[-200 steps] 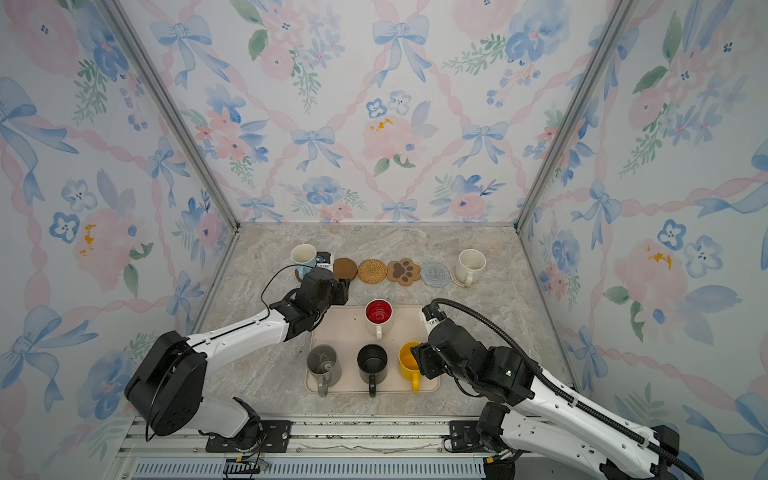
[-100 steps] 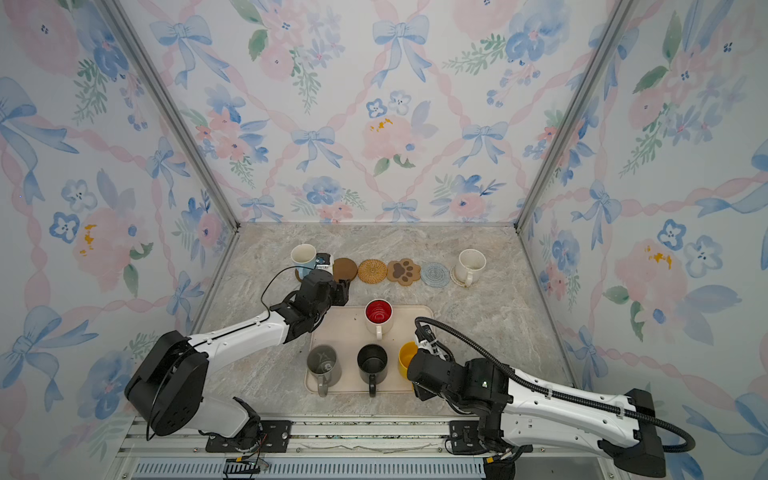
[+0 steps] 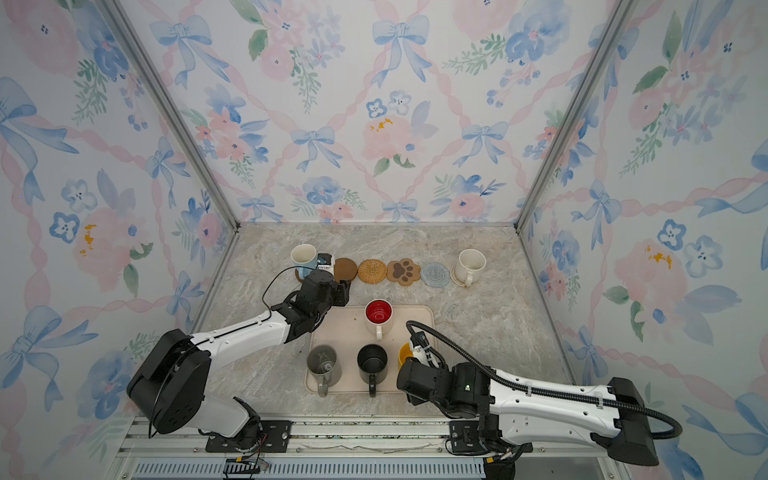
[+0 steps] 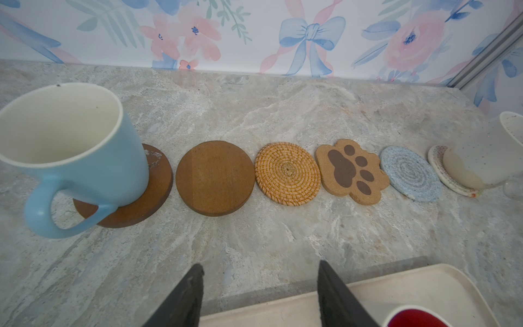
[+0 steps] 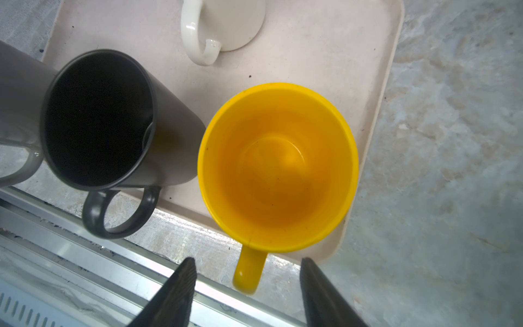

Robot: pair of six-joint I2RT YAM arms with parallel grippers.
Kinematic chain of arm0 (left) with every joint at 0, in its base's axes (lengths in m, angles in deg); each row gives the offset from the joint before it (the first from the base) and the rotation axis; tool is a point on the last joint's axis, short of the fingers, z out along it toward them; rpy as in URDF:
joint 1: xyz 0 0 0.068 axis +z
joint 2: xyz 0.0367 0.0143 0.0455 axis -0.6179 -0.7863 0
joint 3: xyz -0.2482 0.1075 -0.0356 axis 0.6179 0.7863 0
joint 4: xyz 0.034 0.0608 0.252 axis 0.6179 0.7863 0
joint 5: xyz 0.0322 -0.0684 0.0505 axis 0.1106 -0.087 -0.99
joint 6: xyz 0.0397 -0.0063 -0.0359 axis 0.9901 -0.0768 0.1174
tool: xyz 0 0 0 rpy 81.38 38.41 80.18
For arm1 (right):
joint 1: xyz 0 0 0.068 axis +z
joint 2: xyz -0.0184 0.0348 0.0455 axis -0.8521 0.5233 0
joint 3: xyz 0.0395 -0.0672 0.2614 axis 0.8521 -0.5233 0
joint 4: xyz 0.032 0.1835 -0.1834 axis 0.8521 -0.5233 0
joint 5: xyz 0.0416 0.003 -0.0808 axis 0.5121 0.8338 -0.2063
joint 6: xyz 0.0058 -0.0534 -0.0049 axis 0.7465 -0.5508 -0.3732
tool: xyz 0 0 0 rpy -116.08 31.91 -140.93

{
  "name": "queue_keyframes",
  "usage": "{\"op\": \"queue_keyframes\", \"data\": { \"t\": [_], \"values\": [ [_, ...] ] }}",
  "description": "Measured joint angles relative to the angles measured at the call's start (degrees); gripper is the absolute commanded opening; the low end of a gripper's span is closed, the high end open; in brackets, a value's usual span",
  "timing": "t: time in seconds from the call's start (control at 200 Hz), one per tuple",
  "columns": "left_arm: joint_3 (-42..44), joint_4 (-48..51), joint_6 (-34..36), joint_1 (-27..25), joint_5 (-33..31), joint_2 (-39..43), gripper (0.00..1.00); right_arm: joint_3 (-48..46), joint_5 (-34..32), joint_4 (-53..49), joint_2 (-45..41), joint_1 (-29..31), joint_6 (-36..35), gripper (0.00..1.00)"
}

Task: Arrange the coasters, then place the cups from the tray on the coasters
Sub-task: 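Lower the right gripper into the yellow mug on the tray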

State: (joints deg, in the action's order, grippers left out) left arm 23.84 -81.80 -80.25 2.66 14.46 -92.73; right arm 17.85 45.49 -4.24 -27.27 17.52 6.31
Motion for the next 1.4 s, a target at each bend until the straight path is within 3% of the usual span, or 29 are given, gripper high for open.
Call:
{"op": "queue_keyframes", "data": {
  "t": [0.395,0.91,1.105,1.295,1.4],
  "values": [
    [0.0,-0.3,0.0,0.0,0.0,-0.6,0.61,0.0,5.7,1.1,9.7,-2.5,0.6,0.56],
    [0.0,-0.5,0.3,0.0,0.0,-1.2,0.62,-1.8,11.2,5.1,10.1,-10.5,-1.2,0.37],
    [0.0,-0.8,0.4,0.0,0.0,-1.6,0.63,-1.8,12.3,5.1,10.1,-11.7,-1.8,0.25],
    [0.0,-0.8,0.4,0.0,0.0,-1.9,0.62,-1.8,12.3,5.1,10.1,-12.1,-2.3,0.0],
    [0.0,-0.8,0.4,0.0,0.0,-2.0,0.62,-1.8,12.4,5.2,10.2,-12.1,-2.4,0.0]
  ]
}}
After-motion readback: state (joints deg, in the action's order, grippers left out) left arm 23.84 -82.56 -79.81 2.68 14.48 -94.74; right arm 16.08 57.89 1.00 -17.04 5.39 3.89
